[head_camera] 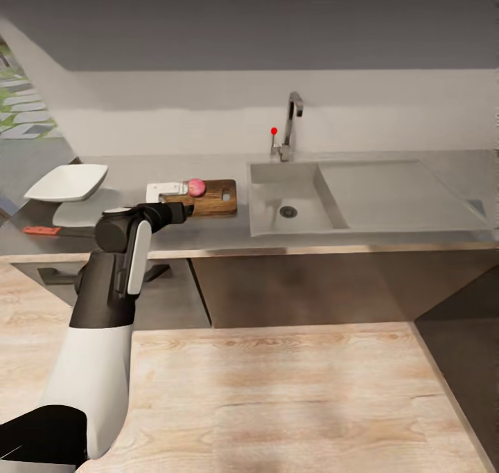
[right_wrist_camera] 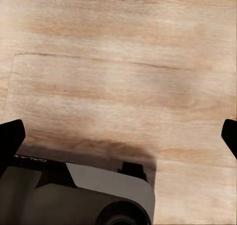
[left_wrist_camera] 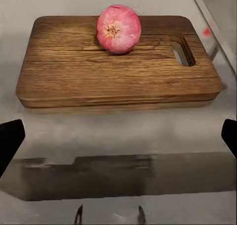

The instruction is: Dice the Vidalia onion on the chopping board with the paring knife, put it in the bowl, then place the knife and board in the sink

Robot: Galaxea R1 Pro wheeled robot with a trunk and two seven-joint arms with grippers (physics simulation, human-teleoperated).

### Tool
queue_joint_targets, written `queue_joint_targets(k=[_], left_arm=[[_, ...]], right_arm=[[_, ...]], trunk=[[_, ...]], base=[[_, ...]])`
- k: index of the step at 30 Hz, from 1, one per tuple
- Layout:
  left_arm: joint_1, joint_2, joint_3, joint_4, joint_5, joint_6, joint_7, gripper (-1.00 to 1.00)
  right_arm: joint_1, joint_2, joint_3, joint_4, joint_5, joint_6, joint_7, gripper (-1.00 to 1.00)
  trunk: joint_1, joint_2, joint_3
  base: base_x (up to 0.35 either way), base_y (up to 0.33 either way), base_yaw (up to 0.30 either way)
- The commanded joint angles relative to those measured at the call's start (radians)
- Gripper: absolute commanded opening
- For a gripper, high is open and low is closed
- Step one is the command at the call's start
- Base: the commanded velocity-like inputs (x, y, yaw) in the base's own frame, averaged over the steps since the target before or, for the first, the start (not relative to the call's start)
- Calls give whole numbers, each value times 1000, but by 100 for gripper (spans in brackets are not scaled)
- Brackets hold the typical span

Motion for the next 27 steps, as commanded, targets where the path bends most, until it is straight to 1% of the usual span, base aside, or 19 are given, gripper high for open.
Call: queue_joint_targets(k=[1,9,13,14,17,18,22,24,26,27], left_arm=[[-1,-1,-2,7,2,4,6,100],[-1,-6,-3,43,2,4,6,100],[-1,-10,-4,76,2,3,6,100],[-1,-11,-4,110,2,0,6,100],[-1,-12,-4,137,2,-3,6,100],[-1,-12,-9,169,2,-4,5,100],[-1,-12,-25,232,2,-13,4,100],[-1,-12,-33,272,2,-26,4,100],[-1,-12,-40,340,2,-66,3,100],[-1,-12,-42,361,2,-80,3,100]], right_arm=[[0,0,3,1,-4,-3,4,100],[0,0,3,1,-4,-3,4,100],[0,0,3,1,-4,-3,5,100],[0,0,3,1,-4,-3,4,100],[0,0,3,1,-4,-3,4,100],[0,0,3,1,-4,-3,4,100],[0,0,3,1,-4,-3,3,100],[0,-1,3,1,-4,-3,3,100],[0,-1,3,1,-4,-3,3,100],[0,-1,3,1,-4,-3,3,100]], trunk=[[-1,-1,-1],[-1,-1,-1],[-1,-1,-1],[-1,-1,-1],[-1,-1,-1],[-1,-1,-1],[-1,-1,-1],[-1,-1,-1],[-1,-1,-1],[-1,-1,-1]], base=[[-325,0,0],[-325,0,0],[-326,0,0],[-326,0,0],[-325,0,0],[-325,0,0],[-325,0,0],[-299,0,0],[-159,0,0],[-99,0,0]])
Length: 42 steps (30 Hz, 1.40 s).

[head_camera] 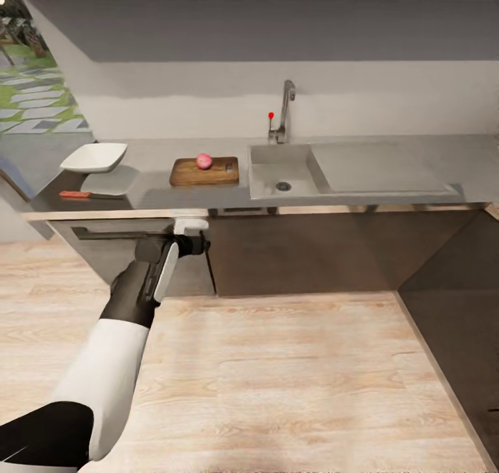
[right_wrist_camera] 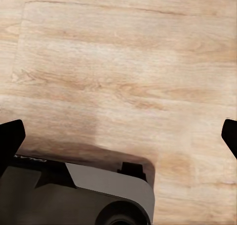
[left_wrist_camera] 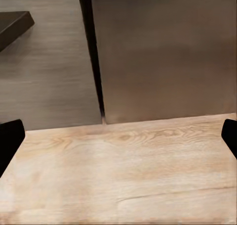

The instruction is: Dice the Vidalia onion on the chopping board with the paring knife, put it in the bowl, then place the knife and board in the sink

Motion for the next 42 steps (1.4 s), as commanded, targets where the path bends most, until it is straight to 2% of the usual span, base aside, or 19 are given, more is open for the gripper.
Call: queue_joint_targets(k=[1,3,4,6,8,9,11,12,13,15,21,26,27,30,32,33,34,37,42], left_arm=[[-1,-2,-5,93,2,-70,5,100],[-1,-6,-6,174,2,-134,5,100],[-1,-11,-7,299,2,-221,5,100],[-1,-13,-7,403,2,-298,5,100],[-1,-14,-8,641,1,-502,4,100],[-1,-14,-7,702,0,-560,4,100],[-1,-17,-8,942,-1,-809,3,100],[-1,-20,-8,1001,-1,-874,3,100],[0,-23,-8,1088,0,-1001,4,100],[9,-24,-7,1156,1,-1152,5,100],[152,10,-7,1228,2,-1380,21,100],[285,24,-7,1235,2,-1636,69,100],[356,25,-7,1236,1,-1722,107,100],[421,28,-7,1237,0,-1805,161,100],[488,30,-7,1237,0,-1905,220,100],[504,30,-7,1237,-1,-1926,234,100],[578,32,-7,1238,-16,-1958,297,100],[624,45,-7,1237,-55,-1958,353,100],[645,82,-7,1235,-126,-1958,449,100]], right_arm=[[0,0,3,1,-4,-3,4,100],[-1,-1,3,1,-4,-3,4,100],[-1,-1,3,1,-4,-3,5,100],[-1,-1,3,1,-4,-3,5,100],[-1,-1,3,1,-4,-3,5,100],[0,-1,3,1,-4,-3,5,100],[0,-1,2,1,-4,-3,5,100],[0,-1,2,1,-4,-3,5,100],[0,-1,2,1,-4,-3,5,100],[-1,-1,2,1,-4,-3,5,100],[0,-5,0,-2,-5,-3,5,100],[0,-8,-5,-5,-6,-2,4,100],[0,-11,-6,-11,-6,-1,-7,100],[0,-12,-6,-25,-6,2,-33,100],[0,-12,-6,-60,-5,35,-67,100],[-1,-12,-6,-76,-5,51,-75,100],[-2,-13,-6,-234,-4,214,-106,100],[-2,-15,-6,-376,-3,344,-113,100],[-2,-17,-5,-459,-3,388,-115,100]], trunk=[[0,-1,-1],[0,-1,-1],[0,-1,-1],[0,-1,-1],[0,-1,-1],[0,-1,-1],[0,-1,-1],[0,-1,-1],[0,-1,-1],[0,-1,-1],[0,-1,-1],[0,-1,-1],[0,-1,-1],[0,-1,-1],[0,-1,-1],[0,-1,-1],[0,-1,-1],[0,-1,-1],[0,-1,-1]], base=[[-41,0,0],[-23,0,0],[-9,0,0],[-6,0,0],[-2,0,0],[-1,0,0],[0,0,0],[0,0,0],[0,0,0],[0,0,0],[0,0,0],[0,0,0],[0,0,0],[0,0,0],[0,0,0],[0,0,0],[0,0,0],[0,0,0],[0,0,0]])
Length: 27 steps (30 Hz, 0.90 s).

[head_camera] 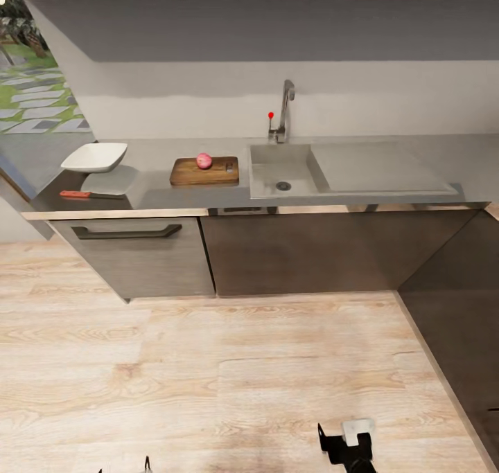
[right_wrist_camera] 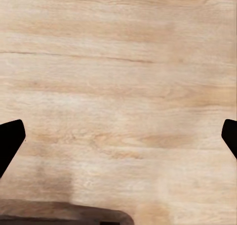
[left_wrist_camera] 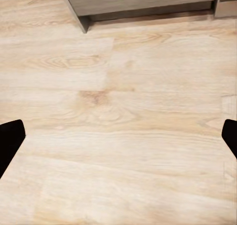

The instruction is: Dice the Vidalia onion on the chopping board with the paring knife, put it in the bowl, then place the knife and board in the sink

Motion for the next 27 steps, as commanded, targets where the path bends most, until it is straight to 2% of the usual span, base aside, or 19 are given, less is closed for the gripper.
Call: queue_joint_targets(k=[1,6,9,13,22,27], left_arm=[[0,3,-6,3,-16,-3,19,100],[3,13,-7,1,-40,-3,45,100],[4,12,-7,1,-44,-3,48,100],[4,13,-7,0,-46,-3,47,100],[4,15,-6,0,-47,-3,48,100],[4,16,-6,0,-47,-3,48,100]], right_arm=[[-1,-1,9,-3,-4,-7,-7,100],[-1,-3,13,-4,-4,-114,-3,100],[-1,-6,13,38,-4,-202,-3,100],[-1,-8,13,103,-4,-265,-2,100],[-1,-6,12,156,-8,-302,-11,100],[-1,-4,12,161,-8,-303,-12,100]], trunk=[[0,-1,-1],[0,-1,-1],[0,-1,-1],[0,-1,-1],[0,-1,-1],[0,-1,-1]], base=[[0,0,0],[0,0,0],[0,0,0],[0,0,0],[0,12,0],[0,234,0]])
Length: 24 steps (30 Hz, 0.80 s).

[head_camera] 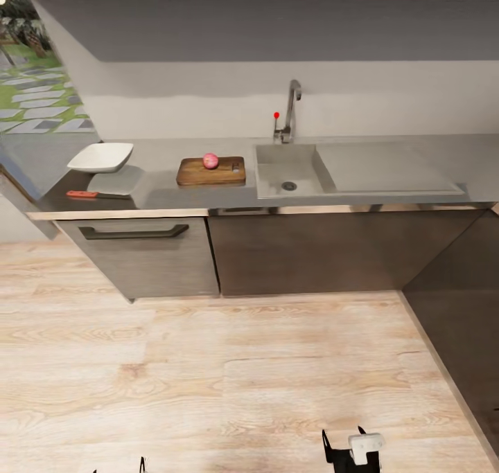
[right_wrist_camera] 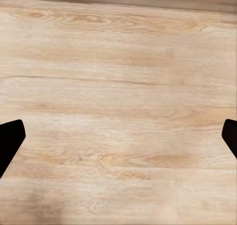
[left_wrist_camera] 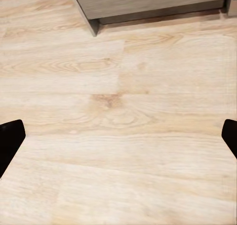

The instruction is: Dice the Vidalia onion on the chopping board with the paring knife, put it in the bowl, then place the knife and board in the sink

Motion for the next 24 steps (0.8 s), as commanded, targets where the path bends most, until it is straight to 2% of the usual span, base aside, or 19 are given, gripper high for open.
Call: queue_joint_targets(k=[1,8,15,17,24], left_arm=[[-2,0,-6,4,-6,-2,10,100],[-2,0,-6,4,-5,-2,10,100],[-2,0,-6,3,-5,-2,10,100],[-2,0,-6,3,-5,-2,10,100],[-2,0,-6,2,-5,0,11,100]], right_arm=[[0,0,9,1,-4,-3,-8,100],[0,1,10,42,-1,3,-5,100],[0,6,12,239,-2,7,-3,100],[0,7,12,269,-3,8,-4,100],[0,9,11,293,-3,12,-1,100]], trunk=[[0,-1,-1],[0,-1,-1],[0,-1,-1],[0,-1,-1],[0,-1,-1]], base=[[0,287,0],[0,295,0],[0,298,0],[0,298,0],[0,298,0]])
